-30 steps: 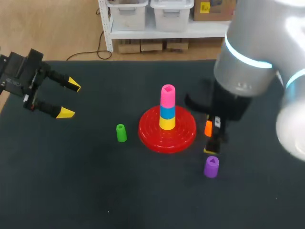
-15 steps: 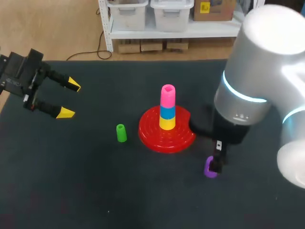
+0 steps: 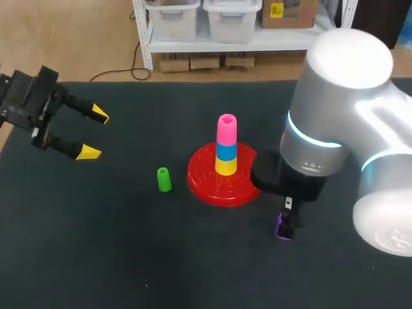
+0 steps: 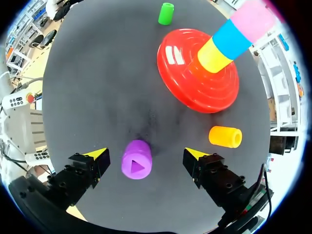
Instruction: Pick up and stack the cylinders on the red base in this order: pink,purple,orange,green
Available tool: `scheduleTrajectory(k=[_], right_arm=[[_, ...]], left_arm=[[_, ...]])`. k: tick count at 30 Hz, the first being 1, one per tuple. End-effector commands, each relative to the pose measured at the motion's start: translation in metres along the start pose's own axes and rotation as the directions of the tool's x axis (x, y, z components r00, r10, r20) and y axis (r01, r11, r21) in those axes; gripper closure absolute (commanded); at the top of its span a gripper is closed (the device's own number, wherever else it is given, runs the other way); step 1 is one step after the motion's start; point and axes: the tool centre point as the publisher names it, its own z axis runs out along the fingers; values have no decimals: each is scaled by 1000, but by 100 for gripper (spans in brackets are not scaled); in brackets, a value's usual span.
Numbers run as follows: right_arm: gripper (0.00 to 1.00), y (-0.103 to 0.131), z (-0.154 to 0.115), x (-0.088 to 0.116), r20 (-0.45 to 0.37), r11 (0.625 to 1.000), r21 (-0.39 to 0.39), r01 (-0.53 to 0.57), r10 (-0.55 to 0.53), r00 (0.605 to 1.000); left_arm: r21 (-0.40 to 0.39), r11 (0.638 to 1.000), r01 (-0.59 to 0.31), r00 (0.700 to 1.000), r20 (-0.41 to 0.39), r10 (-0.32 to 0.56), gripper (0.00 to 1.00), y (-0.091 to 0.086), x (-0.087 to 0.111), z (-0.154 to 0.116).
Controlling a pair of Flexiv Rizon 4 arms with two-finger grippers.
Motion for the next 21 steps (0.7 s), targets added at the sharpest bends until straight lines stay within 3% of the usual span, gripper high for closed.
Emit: scheduleTrajectory(k=[1,17,18,19,20,21], right_arm=[[0,-3,8,-2,-2,1000,2,-6,6,1000],[0,-2,9,5,13,1000,-16,-11,12,1000],[15,-2,9,5,14,1000,-19,-10,10,1000],[58,-2,9,5,15,1000,-24,-9,9,1000],[82,-2,10,5,15,1000,-24,-9,10,1000],[88,-2,10,5,17,1000,-25,-11,11,1000]], left_arm=[[2,1000,-1,1000,0,1,0,1,1,0],[2,1000,-1,1000,0,1,0,1,1,0],[2,1000,-1,1000,0,1,0,1,1,0],[2,1000,-1,1000,0,1,0,1,1,0],[2,1000,-1,1000,0,1,0,1,1,0],[2,1000,-1,1000,0,1,0,1,1,0]])
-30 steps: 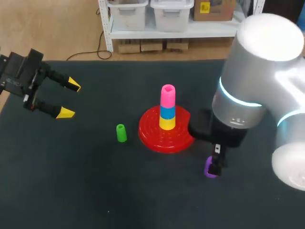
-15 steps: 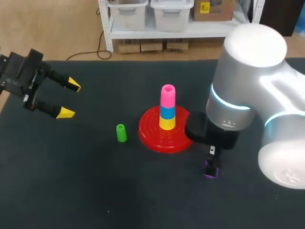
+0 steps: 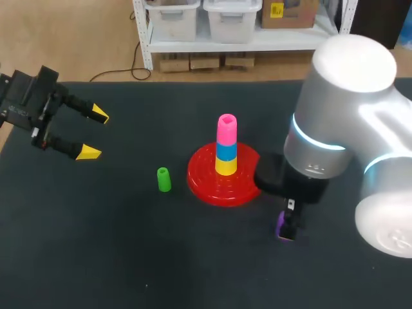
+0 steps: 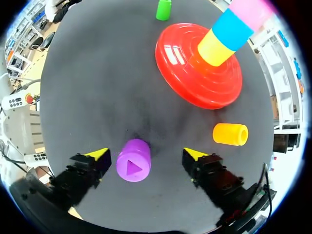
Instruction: Pick up and stack the cylinders on the red base in this order: pink,purple,orange,green
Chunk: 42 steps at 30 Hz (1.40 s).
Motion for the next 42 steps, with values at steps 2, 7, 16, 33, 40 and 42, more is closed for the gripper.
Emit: scheduleTrajectory(k=[2,7,16,33,40,42], right_arm=[[90,-3,1,-1,7,1000,-8,-10,10,1000],[100,-4,1,-3,8,1000,-13,-11,11,1000],[100,-5,2,-6,4,1000,-21,-14,14,1000],[100,-28,-83,-30,142,996,84,-23,11,990],[100,-50,-138,-39,239,989,141,-55,20,971],[100,-57,-151,-45,268,986,156,-59,15,963]], left_arm=[[2,1000,-1,1000,0,1,0,1,1,0],[2,1000,-1,1000,0,1,0,1,1,0],[2,1000,-1,1000,0,1,0,1,1,0],[2,1000,-1,1000,0,1,0,1,1,0],[2,1000,-1,1000,0,1,0,1,1,0],[2,1000,-1,1000,0,1,0,1,1,0]])
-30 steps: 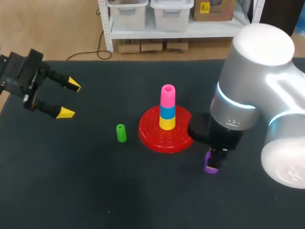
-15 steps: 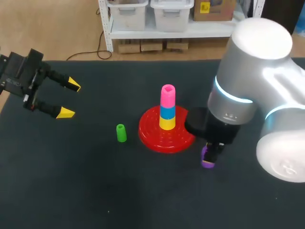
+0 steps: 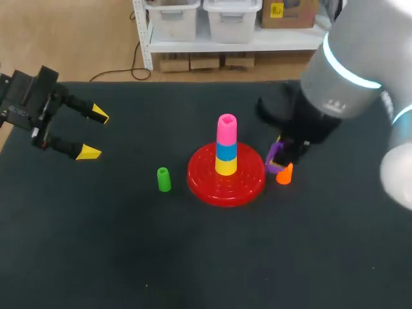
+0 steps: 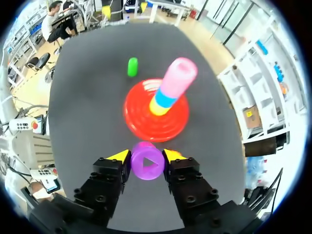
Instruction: Pick up and stack the cylinders on the red base in this order: pink,purple,orange,green
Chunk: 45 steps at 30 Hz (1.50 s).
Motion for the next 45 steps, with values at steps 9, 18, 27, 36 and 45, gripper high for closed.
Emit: scheduleTrajectory(k=[9,18,27,36,45], right_arm=[[100,-39,-41,-40,95,996,87,13,-21,995],[100,-45,-42,-81,95,993,79,85,-93,991],[100,-53,-56,-101,26,995,12,102,-103,994],[100,-56,-36,-114,9,995,-17,95,-95,995],[100,-52,-22,-116,7,997,-16,78,-77,997]], left_arm=[[2,1000,-1,1000,0,1,0,1,1,0],[2,1000,-1,1000,0,1,0,1,1,0],[2,1000,-1,1000,0,1,0,1,1,0],[2,1000,-1,1000,0,1,0,1,1,0],[2,1000,-1,1000,0,1,0,1,1,0]])
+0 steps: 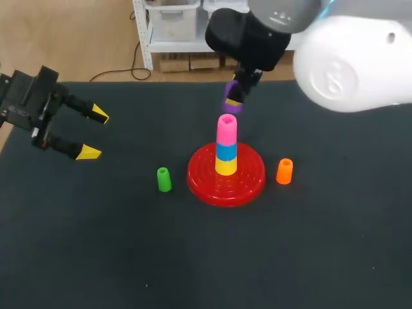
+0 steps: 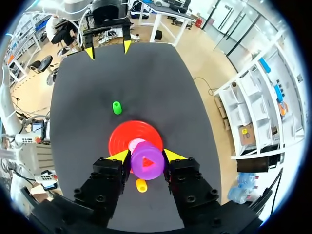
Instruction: Pick up and stack the cylinders on the red base in this order: pink,purple,orange,green
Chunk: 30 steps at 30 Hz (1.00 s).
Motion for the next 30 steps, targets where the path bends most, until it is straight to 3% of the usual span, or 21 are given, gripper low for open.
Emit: scheduleTrajectory(k=[1,30], right_arm=[[100,3,8,0,-3,1000,1,-2,2,1000],[100,9,36,4,-37,999,-35,-14,13,999]], left_arm=[[2,1000,-1,1000,0,1,0,1,1,0],[2,1000,-1,1000,0,1,0,1,1,0]])
